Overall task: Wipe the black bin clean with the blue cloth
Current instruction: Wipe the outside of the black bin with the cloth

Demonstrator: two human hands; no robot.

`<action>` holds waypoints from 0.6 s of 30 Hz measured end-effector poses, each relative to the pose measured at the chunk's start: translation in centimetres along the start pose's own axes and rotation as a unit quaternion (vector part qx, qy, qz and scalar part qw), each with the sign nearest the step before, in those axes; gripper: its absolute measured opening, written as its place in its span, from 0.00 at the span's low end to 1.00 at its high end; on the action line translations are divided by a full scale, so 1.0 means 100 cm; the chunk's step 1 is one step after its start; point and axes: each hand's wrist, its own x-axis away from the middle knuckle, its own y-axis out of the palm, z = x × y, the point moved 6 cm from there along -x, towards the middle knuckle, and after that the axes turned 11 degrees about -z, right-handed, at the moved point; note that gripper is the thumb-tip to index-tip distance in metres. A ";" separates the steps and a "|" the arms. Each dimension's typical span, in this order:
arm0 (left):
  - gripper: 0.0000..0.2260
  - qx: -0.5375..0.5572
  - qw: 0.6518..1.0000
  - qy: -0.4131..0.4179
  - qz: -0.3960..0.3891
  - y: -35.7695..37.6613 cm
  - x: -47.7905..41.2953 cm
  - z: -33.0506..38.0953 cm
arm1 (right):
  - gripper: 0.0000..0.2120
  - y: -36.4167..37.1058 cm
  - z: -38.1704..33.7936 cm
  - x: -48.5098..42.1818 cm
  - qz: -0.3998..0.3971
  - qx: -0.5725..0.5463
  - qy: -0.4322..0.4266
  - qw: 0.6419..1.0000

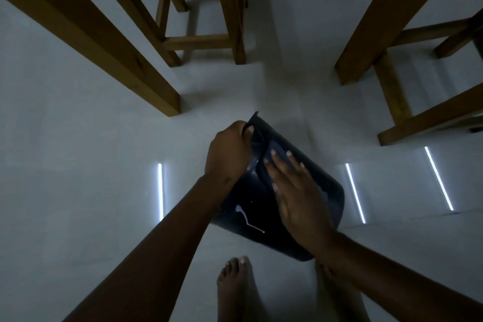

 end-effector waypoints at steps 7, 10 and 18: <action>0.15 0.228 0.947 0.035 -0.226 0.005 0.021 -0.008 | 0.20 -0.030 0.055 -0.026 0.065 -0.187 0.134 0.971; 0.11 0.131 0.983 0.062 -0.114 0.003 0.018 -0.009 | 0.21 -0.018 0.035 -0.001 0.066 -0.083 0.105 0.989; 0.11 0.079 0.991 0.090 -0.065 0.006 0.010 -0.004 | 0.20 -0.034 0.051 -0.032 0.056 -0.187 0.090 0.977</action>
